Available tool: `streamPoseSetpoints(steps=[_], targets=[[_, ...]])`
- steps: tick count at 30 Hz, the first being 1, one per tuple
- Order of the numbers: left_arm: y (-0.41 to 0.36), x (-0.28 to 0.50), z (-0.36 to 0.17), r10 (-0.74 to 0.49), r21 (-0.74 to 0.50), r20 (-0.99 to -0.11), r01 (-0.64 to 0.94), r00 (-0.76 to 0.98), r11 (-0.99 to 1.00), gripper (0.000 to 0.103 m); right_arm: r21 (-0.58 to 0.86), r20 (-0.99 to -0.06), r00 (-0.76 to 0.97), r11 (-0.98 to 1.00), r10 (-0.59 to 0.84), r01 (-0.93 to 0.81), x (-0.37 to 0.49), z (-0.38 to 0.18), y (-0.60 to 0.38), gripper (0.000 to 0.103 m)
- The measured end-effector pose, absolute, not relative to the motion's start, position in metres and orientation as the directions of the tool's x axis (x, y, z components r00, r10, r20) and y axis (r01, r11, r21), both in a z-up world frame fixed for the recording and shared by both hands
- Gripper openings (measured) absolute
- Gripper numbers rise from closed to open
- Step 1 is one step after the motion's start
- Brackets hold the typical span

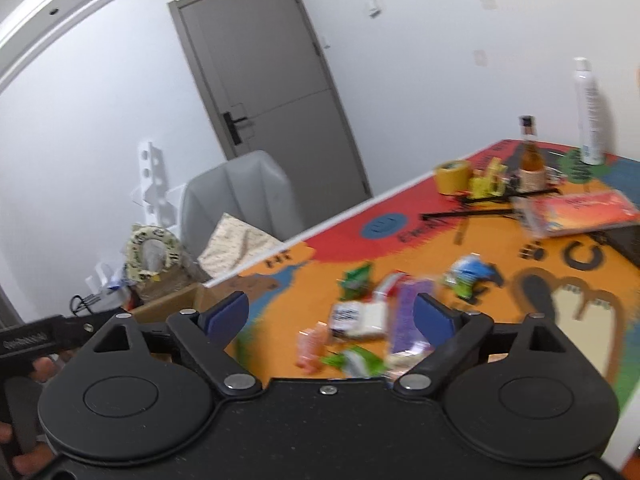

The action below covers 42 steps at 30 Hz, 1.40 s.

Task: Organize snacks
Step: 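Grasp the blue snack bag with the left gripper while the right gripper grasps the cracker pack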

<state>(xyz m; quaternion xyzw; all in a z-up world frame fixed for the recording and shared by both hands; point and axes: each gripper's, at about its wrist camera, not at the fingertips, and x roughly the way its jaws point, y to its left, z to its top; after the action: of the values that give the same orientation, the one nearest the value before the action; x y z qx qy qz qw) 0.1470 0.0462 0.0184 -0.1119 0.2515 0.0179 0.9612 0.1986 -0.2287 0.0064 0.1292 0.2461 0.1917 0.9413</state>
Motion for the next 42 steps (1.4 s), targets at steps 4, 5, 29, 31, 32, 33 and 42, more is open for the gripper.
streamPoseSetpoints(steps=[4,5,29,31,32,33,42], targets=[[0.018,0.151,0.012,-0.056,-0.192,-0.514,-0.051,0.856,0.98,0.103,0.343,-0.431,0.816,0.906,0.386,-0.248,0.196,-0.003,-0.255,0.091],[0.01,0.153,0.01,-0.074,-0.192,-0.517,-0.031,0.853,0.981,0.103,0.345,-0.432,0.821,0.91,0.373,-0.232,0.195,-0.006,-0.261,0.092],[-0.067,0.194,-0.048,-0.192,-0.237,-0.575,0.063,0.796,0.97,0.101,0.323,-0.483,0.812,0.928,0.329,-0.184,0.211,-0.063,-0.322,0.088],[-0.071,0.199,-0.054,-0.193,-0.236,-0.585,0.062,0.788,0.97,0.099,0.323,-0.491,0.806,0.928,0.33,-0.184,0.215,-0.07,-0.323,0.087],[-0.072,0.202,-0.058,-0.198,-0.24,-0.592,0.063,0.781,0.969,0.097,0.328,-0.496,0.802,0.927,0.332,-0.182,0.217,-0.074,-0.323,0.085],[-0.073,0.204,-0.061,-0.2,-0.241,-0.6,0.063,0.775,0.968,0.095,0.331,-0.501,0.798,0.926,0.335,-0.181,0.219,-0.076,-0.323,0.084],[-0.089,0.227,-0.091,-0.211,-0.249,-0.65,0.058,0.73,0.967,0.08,0.331,-0.528,0.777,0.926,0.342,-0.182,0.235,-0.096,-0.323,0.078]])
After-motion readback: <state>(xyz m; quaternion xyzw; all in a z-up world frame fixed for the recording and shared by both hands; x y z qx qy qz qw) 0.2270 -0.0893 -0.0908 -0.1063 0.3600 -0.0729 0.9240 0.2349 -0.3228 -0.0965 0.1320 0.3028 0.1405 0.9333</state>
